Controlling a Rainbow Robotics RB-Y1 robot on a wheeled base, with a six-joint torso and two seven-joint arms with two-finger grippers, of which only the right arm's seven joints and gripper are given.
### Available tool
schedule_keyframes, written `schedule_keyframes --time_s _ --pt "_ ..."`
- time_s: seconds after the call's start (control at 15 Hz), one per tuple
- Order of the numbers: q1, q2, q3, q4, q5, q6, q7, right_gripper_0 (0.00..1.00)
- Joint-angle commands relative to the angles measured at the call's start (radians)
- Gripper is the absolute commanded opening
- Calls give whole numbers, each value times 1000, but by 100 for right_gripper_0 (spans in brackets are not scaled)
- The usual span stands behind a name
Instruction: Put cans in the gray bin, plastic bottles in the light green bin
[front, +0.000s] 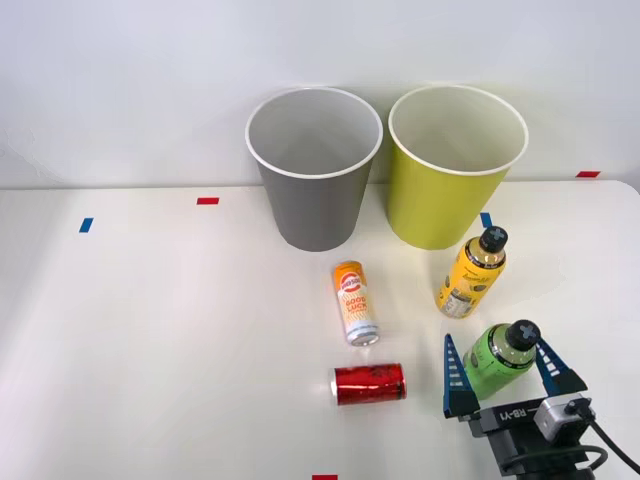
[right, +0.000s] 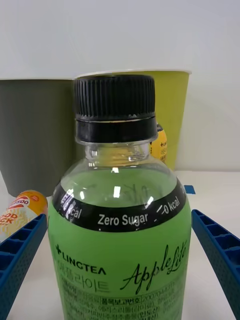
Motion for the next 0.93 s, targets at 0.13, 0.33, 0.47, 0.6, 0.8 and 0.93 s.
schedule_keyframes --time_s 0.13,0.33,0.47,0.6,0.8,0.93 --pt "-14 -10 5 0 -25 8 15 100" --pt "-18 -10 6 0 -27 8 35 11" --pt "-18 -8 9 0 -28 8 43 0" --pt "-15 -8 11 0 -31 8 49 0" --pt "-9 -7 11 0 -39 -3 50 0" --pt "-1 -8 11 0 -45 -12 50 0"
